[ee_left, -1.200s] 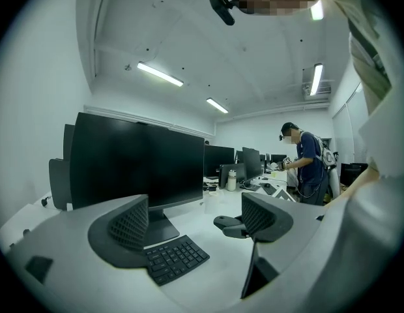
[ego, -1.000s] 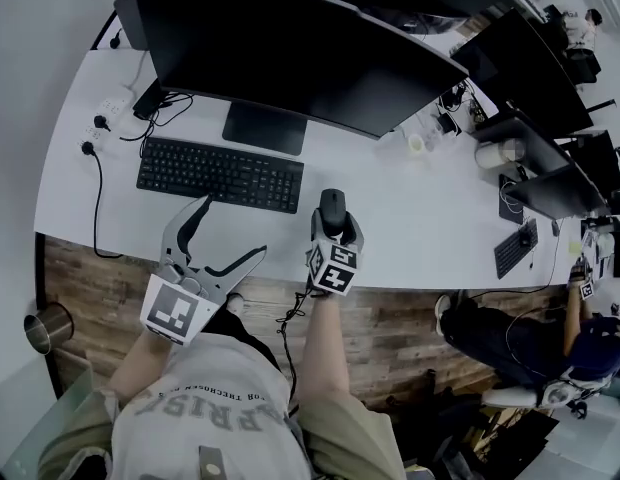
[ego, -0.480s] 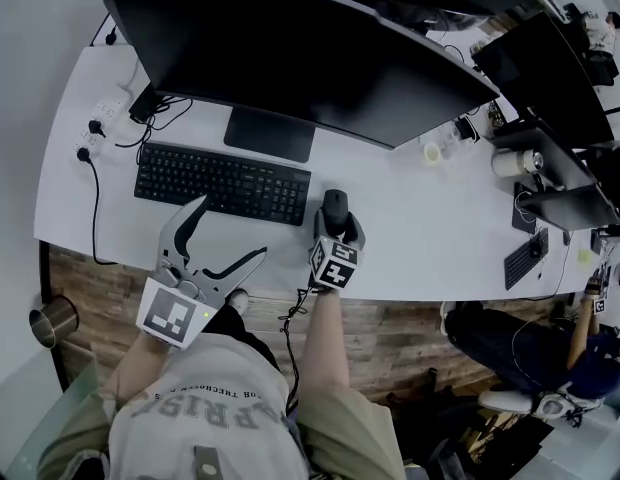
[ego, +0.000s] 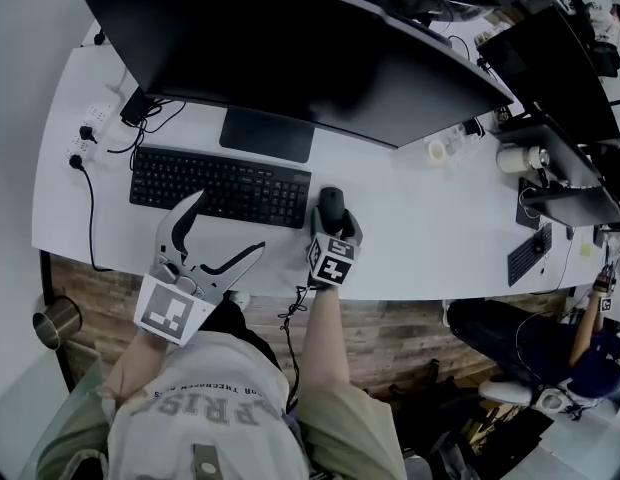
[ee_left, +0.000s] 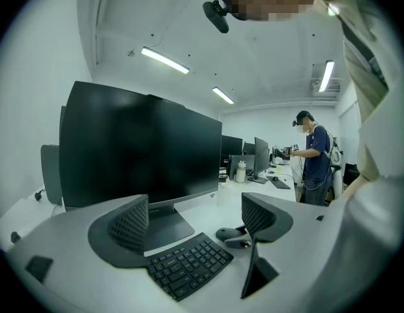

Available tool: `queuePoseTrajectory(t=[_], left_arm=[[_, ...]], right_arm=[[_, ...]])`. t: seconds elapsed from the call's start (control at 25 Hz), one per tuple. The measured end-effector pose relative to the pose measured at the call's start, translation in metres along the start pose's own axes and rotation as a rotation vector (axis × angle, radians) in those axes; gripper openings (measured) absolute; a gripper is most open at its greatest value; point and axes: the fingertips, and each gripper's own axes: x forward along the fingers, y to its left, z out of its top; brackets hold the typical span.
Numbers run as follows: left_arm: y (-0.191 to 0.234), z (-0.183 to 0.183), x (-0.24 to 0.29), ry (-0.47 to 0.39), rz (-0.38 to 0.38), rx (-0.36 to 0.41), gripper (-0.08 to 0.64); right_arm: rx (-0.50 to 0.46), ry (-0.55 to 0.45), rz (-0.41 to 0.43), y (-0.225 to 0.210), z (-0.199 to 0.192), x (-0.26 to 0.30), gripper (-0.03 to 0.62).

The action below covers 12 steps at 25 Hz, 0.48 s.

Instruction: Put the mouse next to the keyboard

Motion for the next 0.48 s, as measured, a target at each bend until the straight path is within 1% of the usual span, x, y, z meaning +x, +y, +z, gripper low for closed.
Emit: queuePoseTrajectory(t=[0.32, 0.48], left_arm=[[0.0064, -0.0076, 0.0009, 0.017, 0.001, -0.015, 0.428], [0.0086, -0.0096, -0.0009, 0.020, 0.004, -0.020, 0.428]], right_arm=[[-0.022, 0.015, 0.001, -0.0013, -0.0020, 0.0034, 0.291], [-0.017, 0.016, -0.004, -0.0007, -0.0022, 0.0041, 0.293]])
